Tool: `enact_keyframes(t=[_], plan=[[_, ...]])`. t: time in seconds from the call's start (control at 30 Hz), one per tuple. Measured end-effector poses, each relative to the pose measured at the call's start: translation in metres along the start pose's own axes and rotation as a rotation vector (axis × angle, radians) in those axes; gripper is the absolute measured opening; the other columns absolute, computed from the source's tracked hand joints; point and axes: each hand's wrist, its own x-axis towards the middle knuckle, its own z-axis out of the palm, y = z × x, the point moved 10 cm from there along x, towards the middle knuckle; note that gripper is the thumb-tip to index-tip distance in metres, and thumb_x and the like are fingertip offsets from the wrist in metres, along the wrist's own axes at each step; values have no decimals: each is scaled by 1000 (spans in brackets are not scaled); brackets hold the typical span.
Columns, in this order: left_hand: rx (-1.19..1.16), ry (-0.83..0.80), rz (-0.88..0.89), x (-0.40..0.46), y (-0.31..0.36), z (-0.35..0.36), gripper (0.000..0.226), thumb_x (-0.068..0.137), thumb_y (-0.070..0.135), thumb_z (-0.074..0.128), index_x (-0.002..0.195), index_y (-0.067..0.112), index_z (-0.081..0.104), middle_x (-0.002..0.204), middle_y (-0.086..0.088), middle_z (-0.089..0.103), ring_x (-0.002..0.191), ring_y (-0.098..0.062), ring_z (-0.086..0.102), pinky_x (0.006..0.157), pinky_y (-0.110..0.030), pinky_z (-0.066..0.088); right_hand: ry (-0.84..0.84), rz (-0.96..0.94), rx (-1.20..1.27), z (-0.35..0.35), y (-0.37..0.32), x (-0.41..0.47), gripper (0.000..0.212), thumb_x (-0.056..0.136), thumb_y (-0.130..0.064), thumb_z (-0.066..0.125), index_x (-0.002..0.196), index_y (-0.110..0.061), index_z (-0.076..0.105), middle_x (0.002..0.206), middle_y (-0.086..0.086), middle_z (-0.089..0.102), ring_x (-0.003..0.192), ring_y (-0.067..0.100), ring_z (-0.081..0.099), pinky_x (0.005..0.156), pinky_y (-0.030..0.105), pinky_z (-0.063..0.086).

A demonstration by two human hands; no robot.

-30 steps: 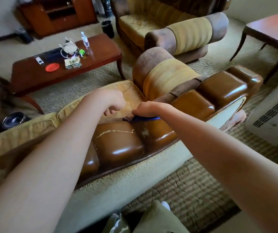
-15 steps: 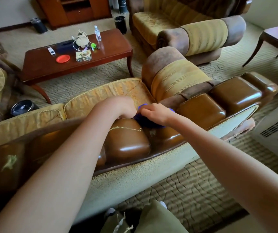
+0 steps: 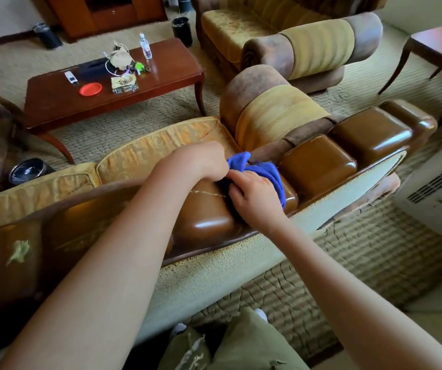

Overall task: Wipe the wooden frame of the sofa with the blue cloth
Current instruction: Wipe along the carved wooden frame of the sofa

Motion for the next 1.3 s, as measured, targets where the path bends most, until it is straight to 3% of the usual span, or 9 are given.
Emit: enact_keyframes(t=[0.13,0.33,0.4,0.5,0.6,0.83,0.97,1.1,1.3], plan=[[2,-2,23,6,12,1,41,91,16,39,129,9,54,134,-13,53,119,-31,51,99,-38,43,234,-44,111,-14,13,-60,31,92,-22,41,110,-13,65,98,5,63,95,22,55,86,38,43],[33,1,67,9,27,-3,39,93,14,42,130,8,54,136,-14,52,120,-31,50,100,-35,41,254,10,42,-20,12,-47,36,82,-21,40,103,-13,69,95,5,67,97,23,56,87,35,41],[42,22,90,8,32,-9,36,92,12,42,124,7,57,130,-13,55,114,-30,53,93,-34,44,78,41,-23,-12,6,-14,47,80,-26,32,108,-16,69,96,7,68,98,28,60,86,39,45],[61,29,113,6,40,-13,25,90,10,42,109,7,59,120,-13,59,102,-28,55,78,-34,43,-317,189,-89,8,6,27,42,95,-17,34,132,-14,53,129,13,57,121,33,50,101,39,36],[38,29,84,3,36,-16,38,91,10,39,125,8,56,126,-13,57,110,-30,55,91,-38,47,-635,306,-107,33,5,48,41,102,-18,33,139,-3,38,141,17,42,133,33,36,108,40,28],[44,96,-66,-9,-14,-25,45,85,6,39,126,11,57,132,-12,54,118,-30,51,100,-39,43,-1001,232,-229,86,15,69,45,92,-22,45,128,2,54,117,24,60,102,35,59,95,40,43],[17,73,-97,-5,-17,-10,44,87,8,40,127,9,57,131,-13,54,116,-30,52,98,-37,44,-938,184,-212,85,25,73,52,90,-40,48,131,-7,53,127,16,57,116,35,54,105,48,37],[24,33,-81,-1,-4,1,43,89,8,39,128,5,55,133,-15,53,117,-30,52,100,-40,44,-821,167,-266,65,50,79,61,85,-58,47,133,-19,49,131,3,54,113,27,52,102,39,36],[3,53,-79,-3,-4,1,42,88,7,38,126,7,57,131,-12,55,116,-29,53,97,-38,45,-647,267,-479,25,77,78,61,91,-58,36,134,-17,48,136,10,50,123,30,47,101,44,33]])
